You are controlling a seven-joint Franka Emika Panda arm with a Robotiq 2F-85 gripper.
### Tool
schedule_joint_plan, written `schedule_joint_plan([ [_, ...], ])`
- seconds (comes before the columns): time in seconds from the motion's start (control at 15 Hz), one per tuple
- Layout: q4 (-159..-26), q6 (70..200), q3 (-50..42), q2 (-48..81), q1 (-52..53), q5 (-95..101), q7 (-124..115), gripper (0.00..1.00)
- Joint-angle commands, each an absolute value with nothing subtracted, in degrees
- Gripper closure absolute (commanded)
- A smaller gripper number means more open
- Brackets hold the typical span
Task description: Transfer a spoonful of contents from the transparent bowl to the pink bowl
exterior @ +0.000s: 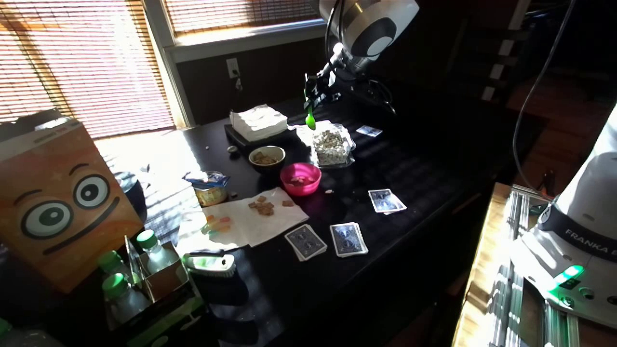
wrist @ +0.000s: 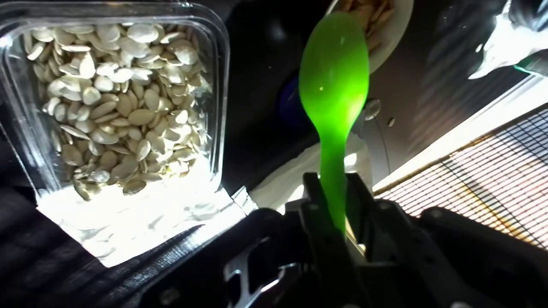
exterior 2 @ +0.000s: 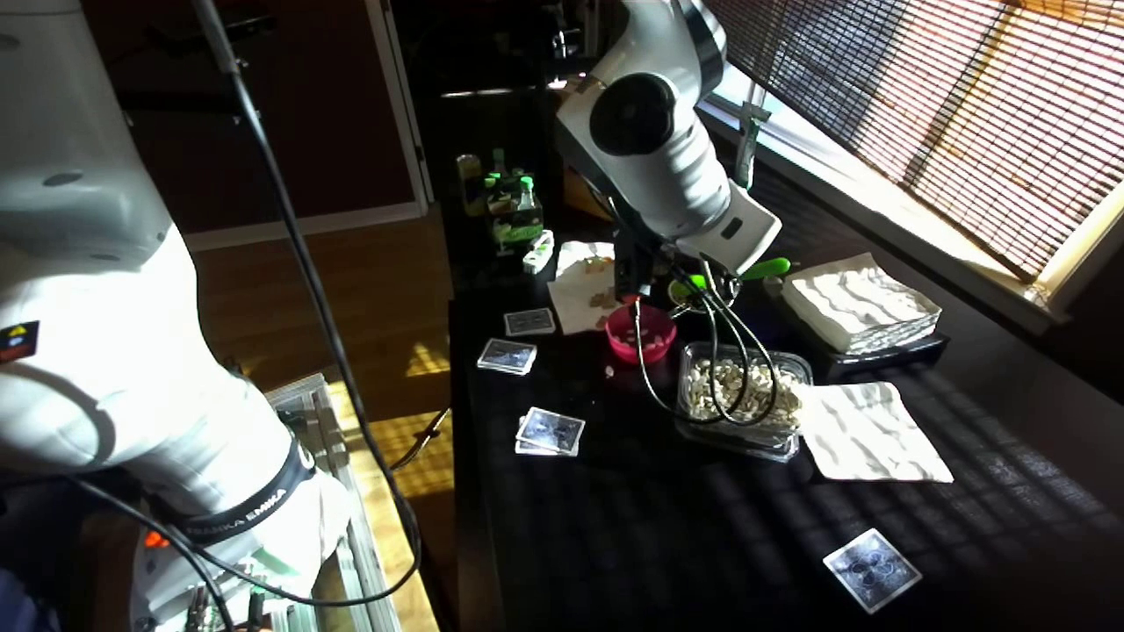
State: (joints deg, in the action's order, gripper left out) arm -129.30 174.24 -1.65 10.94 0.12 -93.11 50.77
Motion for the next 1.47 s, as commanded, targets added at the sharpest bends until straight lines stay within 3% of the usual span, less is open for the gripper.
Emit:
schedule_joint_plan([
  [0.0, -132.5, 177.2, -2.2, 13.1, 1.3, -79.0, 35.3, 0.95],
  [0.4, -139.1, 174.5, -4.4, 13.2, 0.2, -56.4, 12.6, 0.95],
  [0.67, -140.4, 170.2, -13.1, 12.8, 6.1, -46.1, 0.7, 0.95],
  [1.4, -140.5, 164.1, -24.9, 10.9, 13.9, -32.1, -20.6, 0.95],
])
